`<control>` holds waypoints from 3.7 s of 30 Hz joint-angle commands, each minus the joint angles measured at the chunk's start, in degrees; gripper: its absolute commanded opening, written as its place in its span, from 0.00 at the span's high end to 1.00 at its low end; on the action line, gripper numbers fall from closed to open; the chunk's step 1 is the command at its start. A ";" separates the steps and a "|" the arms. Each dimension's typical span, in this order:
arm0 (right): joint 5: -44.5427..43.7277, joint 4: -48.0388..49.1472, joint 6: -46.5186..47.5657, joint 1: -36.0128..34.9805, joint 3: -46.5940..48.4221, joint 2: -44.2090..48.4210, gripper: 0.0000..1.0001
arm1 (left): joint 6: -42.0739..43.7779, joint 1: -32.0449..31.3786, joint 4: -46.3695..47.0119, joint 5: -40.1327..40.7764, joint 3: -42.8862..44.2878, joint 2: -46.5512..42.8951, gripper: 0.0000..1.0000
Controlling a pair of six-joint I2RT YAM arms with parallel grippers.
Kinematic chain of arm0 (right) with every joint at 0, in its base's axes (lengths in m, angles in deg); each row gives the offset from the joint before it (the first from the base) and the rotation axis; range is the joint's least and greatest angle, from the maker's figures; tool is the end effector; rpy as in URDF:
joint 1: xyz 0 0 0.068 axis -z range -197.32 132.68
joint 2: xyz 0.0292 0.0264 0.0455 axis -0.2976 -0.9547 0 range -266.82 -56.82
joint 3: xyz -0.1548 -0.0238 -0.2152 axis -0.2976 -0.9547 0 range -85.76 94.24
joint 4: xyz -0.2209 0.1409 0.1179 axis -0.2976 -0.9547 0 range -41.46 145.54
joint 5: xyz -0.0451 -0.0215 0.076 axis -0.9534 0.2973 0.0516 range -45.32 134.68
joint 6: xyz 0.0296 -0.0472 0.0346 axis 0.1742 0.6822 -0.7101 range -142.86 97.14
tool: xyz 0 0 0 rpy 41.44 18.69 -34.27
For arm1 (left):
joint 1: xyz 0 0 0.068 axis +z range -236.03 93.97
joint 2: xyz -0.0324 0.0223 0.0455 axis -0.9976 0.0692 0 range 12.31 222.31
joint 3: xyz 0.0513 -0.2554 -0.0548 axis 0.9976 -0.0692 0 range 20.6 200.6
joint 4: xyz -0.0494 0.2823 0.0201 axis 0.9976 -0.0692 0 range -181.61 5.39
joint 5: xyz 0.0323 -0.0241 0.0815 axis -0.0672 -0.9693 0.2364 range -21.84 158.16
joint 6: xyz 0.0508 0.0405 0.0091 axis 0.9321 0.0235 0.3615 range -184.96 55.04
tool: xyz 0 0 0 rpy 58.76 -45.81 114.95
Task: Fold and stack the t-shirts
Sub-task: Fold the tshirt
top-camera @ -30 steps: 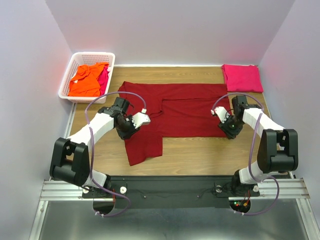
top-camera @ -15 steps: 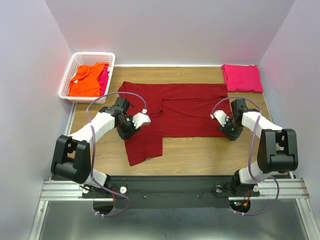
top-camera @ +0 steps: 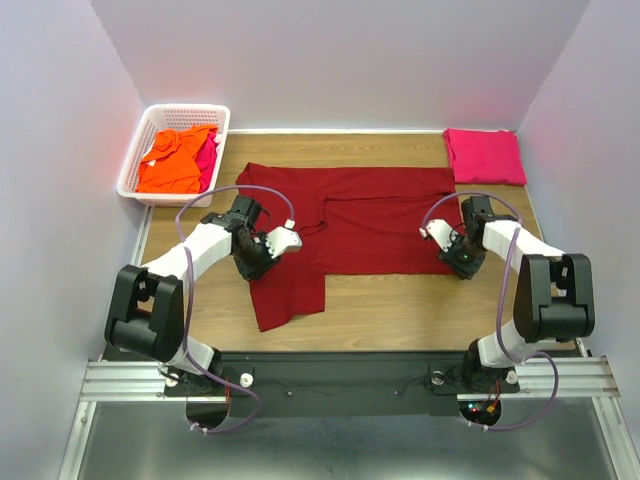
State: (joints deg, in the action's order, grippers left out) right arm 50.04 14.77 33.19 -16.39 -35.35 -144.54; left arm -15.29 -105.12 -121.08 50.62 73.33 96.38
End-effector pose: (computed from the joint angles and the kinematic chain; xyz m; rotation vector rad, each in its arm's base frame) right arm 0.2888 0.0002 0.1303 -1.3614 2.5769 -0.0252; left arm 0.2820 -0.1141 0.1647 1.5790 2.1646 -0.2600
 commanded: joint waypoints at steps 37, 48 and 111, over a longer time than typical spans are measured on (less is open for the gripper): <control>-3.08 -3.08 -0.68 0.74 -1.01 9.05 0.99 | 5.61 3.27 -10.63 2.96 -3.34 -11.03 1.00; -2.11 -11.78 1.60 1.79 1.27 14.34 0.99 | 6.14 7.22 -21.36 -3.02 3.42 -14.38 1.00; 3.07 -14.51 -2.61 1.18 68.24 -45.34 0.99 | -3.97 14.87 -12.22 -3.91 49.92 33.96 1.00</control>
State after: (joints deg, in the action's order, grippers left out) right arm 53.47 -1.73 32.20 -14.77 30.68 -189.63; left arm -18.00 -90.79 -134.06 46.12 121.98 131.01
